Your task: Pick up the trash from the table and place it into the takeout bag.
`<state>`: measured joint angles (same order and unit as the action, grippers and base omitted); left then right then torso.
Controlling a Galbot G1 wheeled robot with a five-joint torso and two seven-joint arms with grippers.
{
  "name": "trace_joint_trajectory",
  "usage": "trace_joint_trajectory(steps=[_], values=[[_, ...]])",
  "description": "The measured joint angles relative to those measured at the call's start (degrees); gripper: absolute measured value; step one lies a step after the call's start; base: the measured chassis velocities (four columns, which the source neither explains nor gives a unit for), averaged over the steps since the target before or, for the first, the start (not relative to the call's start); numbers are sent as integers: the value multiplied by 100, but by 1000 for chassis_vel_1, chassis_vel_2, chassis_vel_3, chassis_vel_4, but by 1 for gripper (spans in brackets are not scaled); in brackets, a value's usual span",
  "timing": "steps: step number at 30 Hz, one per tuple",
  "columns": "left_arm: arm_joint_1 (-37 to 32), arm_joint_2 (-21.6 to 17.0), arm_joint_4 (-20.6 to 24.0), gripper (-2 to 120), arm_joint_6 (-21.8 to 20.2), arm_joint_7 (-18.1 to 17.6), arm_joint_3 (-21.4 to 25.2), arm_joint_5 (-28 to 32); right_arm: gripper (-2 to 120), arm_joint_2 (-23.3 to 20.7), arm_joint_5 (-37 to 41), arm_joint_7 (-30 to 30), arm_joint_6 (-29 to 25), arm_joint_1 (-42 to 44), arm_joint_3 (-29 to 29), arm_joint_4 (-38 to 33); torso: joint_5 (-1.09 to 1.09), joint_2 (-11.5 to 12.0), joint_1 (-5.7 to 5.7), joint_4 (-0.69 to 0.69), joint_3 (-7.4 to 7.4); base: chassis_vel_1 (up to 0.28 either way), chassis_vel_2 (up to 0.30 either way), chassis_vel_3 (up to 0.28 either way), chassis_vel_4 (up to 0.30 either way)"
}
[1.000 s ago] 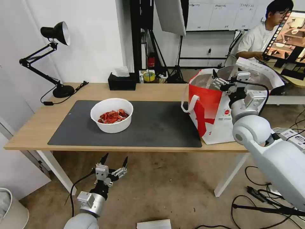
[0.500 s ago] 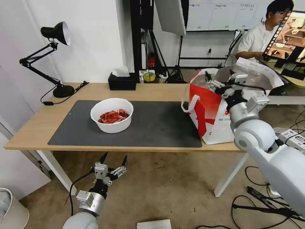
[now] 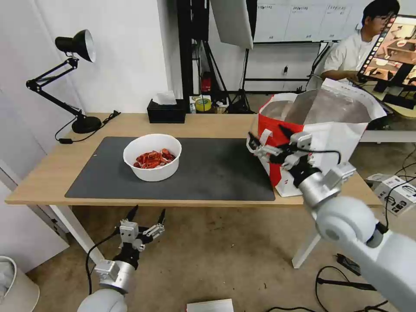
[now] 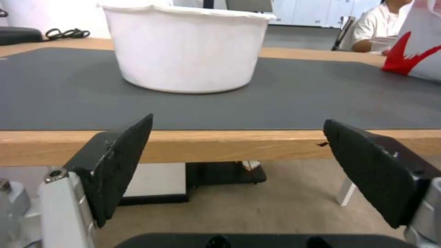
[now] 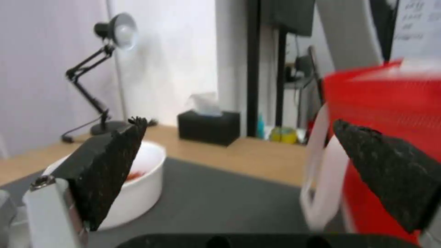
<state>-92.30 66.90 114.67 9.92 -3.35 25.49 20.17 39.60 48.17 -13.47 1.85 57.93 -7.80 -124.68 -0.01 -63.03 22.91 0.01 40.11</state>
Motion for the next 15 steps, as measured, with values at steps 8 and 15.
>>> trace_joint_trajectory(steps=[8,15], values=[[-59,-3,9,100,5,3,92,1,100,109,-616,229,-273,1149,-80,1,1,0,0,-2,0,0,0,0,0],[-51,-41,20,100,5,4,135,64,100,256,-1047,250,-475,1638,-86,175,1,0,0,-2,-1,0,0,0,0]])
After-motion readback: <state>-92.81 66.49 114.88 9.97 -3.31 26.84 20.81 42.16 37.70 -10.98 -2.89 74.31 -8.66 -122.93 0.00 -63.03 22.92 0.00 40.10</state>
